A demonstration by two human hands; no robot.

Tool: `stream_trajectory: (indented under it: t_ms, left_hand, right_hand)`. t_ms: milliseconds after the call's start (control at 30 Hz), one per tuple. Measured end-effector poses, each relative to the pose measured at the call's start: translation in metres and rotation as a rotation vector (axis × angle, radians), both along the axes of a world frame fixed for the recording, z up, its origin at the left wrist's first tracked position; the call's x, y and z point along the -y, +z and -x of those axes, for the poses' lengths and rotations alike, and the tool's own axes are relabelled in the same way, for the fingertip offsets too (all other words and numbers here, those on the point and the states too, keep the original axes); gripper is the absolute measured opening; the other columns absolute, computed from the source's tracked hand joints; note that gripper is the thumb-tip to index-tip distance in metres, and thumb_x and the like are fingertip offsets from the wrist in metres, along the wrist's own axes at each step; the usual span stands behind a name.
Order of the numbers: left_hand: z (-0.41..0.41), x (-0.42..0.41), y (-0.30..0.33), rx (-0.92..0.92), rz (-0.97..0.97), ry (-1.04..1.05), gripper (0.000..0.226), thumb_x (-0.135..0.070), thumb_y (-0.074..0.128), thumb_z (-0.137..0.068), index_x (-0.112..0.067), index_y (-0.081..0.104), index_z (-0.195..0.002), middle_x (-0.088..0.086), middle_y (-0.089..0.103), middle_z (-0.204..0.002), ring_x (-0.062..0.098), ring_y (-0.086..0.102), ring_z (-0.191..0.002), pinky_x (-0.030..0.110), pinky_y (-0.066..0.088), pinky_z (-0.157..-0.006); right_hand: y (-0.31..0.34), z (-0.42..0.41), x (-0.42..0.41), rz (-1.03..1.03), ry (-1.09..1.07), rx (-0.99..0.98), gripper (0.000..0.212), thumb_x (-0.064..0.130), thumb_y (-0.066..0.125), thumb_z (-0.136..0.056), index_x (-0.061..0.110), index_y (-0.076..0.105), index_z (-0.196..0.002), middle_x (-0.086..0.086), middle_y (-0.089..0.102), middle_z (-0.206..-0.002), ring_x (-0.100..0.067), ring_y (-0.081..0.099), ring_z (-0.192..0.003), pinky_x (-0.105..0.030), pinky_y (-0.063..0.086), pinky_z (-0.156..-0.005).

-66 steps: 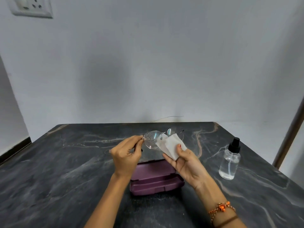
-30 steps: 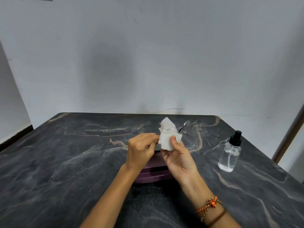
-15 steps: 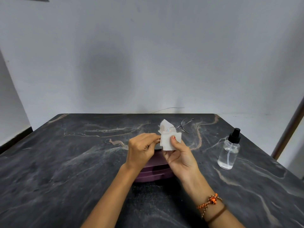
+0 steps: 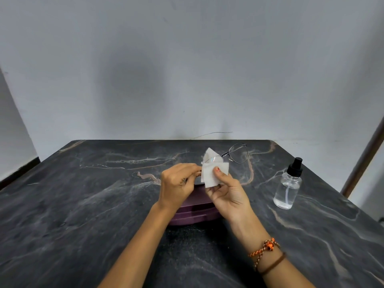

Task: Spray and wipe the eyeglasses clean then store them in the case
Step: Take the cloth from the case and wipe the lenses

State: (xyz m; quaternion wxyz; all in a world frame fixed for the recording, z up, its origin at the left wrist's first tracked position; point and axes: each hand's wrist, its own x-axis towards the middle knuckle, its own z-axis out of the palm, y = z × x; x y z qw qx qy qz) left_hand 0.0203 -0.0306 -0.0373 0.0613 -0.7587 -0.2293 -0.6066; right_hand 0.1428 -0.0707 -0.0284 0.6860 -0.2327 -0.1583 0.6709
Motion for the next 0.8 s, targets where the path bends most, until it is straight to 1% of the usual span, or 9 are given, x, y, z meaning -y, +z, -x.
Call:
stream_trajectory:
  t_ms: [167, 267, 367, 433, 500, 567, 633, 700, 800]
  left_hand:
    - [0.002, -0.001, 0.001, -0.008, -0.008, 0.008, 0.008, 0.007, 0.066, -0.069, 0.003, 0.073, -0.068, 0.009, 0.071, -0.063, 0.018, 0.068, -0.059, 0.027, 0.052, -0.056]
    - [0.004, -0.001, 0.002, 0.037, 0.006, 0.007, 0.008, 0.010, 0.068, -0.067, 0.004, 0.073, -0.068, 0.010, 0.071, -0.064, 0.018, 0.068, -0.059, 0.027, 0.053, -0.056]
    - [0.005, -0.001, 0.003, 0.051, 0.009, 0.006, 0.011, 0.013, 0.070, -0.061, 0.004, 0.073, -0.068, 0.011, 0.071, -0.063, 0.018, 0.068, -0.059, 0.023, 0.053, -0.057]
    - [0.004, -0.001, 0.002, 0.028, 0.005, 0.007, 0.010, 0.012, 0.071, -0.060, 0.005, 0.072, -0.066, 0.012, 0.071, -0.063, 0.019, 0.068, -0.059, 0.022, 0.052, -0.058]
    - [0.004, -0.002, 0.001, 0.015, 0.019, 0.009, 0.009, 0.012, 0.071, -0.061, 0.005, 0.072, -0.066, 0.012, 0.071, -0.063, 0.020, 0.069, -0.060, 0.023, 0.052, -0.058]
    - [0.003, -0.002, 0.000, 0.005, 0.020, 0.008, 0.010, 0.013, 0.070, -0.060, 0.005, 0.072, -0.066, 0.013, 0.071, -0.063, 0.021, 0.069, -0.060, 0.025, 0.053, -0.058]
    - [0.003, -0.003, 0.000, 0.004, 0.009, 0.001, 0.010, 0.013, 0.070, -0.060, 0.005, 0.072, -0.066, 0.013, 0.071, -0.063, 0.021, 0.069, -0.059, 0.025, 0.053, -0.058]
    - [0.004, -0.003, 0.001, 0.020, 0.004, -0.004, 0.009, 0.013, 0.069, -0.060, 0.006, 0.071, -0.066, 0.012, 0.071, -0.062, 0.020, 0.068, -0.059, 0.027, 0.053, -0.057]
    - [0.006, -0.004, 0.002, 0.032, -0.015, 0.010, 0.008, 0.012, 0.070, -0.060, 0.006, 0.072, -0.066, 0.012, 0.071, -0.062, 0.020, 0.068, -0.058, 0.027, 0.053, -0.057]
  right_hand:
    - [0.000, 0.002, 0.000, -0.082, 0.047, 0.018, 0.018, -0.003, 0.046, -0.086, 0.007, 0.060, -0.091, -0.006, 0.074, -0.069, -0.014, 0.071, -0.062, -0.022, 0.056, -0.052]
    - [-0.001, -0.001, -0.002, -0.137, 0.042, 0.252, 0.015, 0.006, 0.054, -0.080, 0.012, 0.063, -0.090, 0.001, 0.073, -0.070, -0.007, 0.068, -0.063, -0.019, 0.054, -0.053]
    - [-0.001, -0.007, -0.001, -0.135, -0.024, 0.539, 0.012, 0.019, 0.060, -0.076, 0.015, 0.066, -0.085, 0.009, 0.067, -0.055, 0.001, 0.059, -0.051, -0.014, 0.045, -0.051]
    - [-0.003, -0.010, -0.002, -0.114, -0.051, 0.613, 0.012, 0.019, 0.061, -0.077, 0.012, 0.066, -0.086, 0.011, 0.062, -0.047, 0.001, 0.055, -0.046, -0.014, 0.042, -0.050]
    - [-0.003, -0.010, -0.002, -0.104, -0.046, 0.532, 0.015, 0.011, 0.062, -0.075, 0.008, 0.066, -0.089, 0.006, 0.068, -0.057, -0.003, 0.061, -0.055, -0.015, 0.048, -0.051]
    - [-0.003, -0.006, -0.003, -0.101, -0.003, 0.341, 0.018, -0.002, 0.056, -0.077, 0.006, 0.064, -0.091, -0.001, 0.072, -0.069, -0.010, 0.067, -0.064, -0.020, 0.055, -0.055]
    - [-0.004, -0.002, -0.002, -0.112, 0.046, 0.182, 0.025, -0.008, 0.051, -0.076, 0.006, 0.062, -0.093, -0.005, 0.073, -0.072, -0.013, 0.070, -0.066, -0.022, 0.057, -0.058]
    - [-0.004, 0.000, -0.002, -0.140, 0.067, 0.169, 0.032, -0.005, 0.054, -0.068, 0.007, 0.061, -0.096, -0.005, 0.074, -0.073, -0.013, 0.070, -0.065, -0.022, 0.056, -0.056]
    - [-0.003, 0.000, -0.003, -0.173, 0.055, 0.274, 0.033, 0.005, 0.057, -0.064, 0.010, 0.061, -0.096, -0.001, 0.073, -0.070, -0.010, 0.067, -0.062, -0.019, 0.051, -0.049]
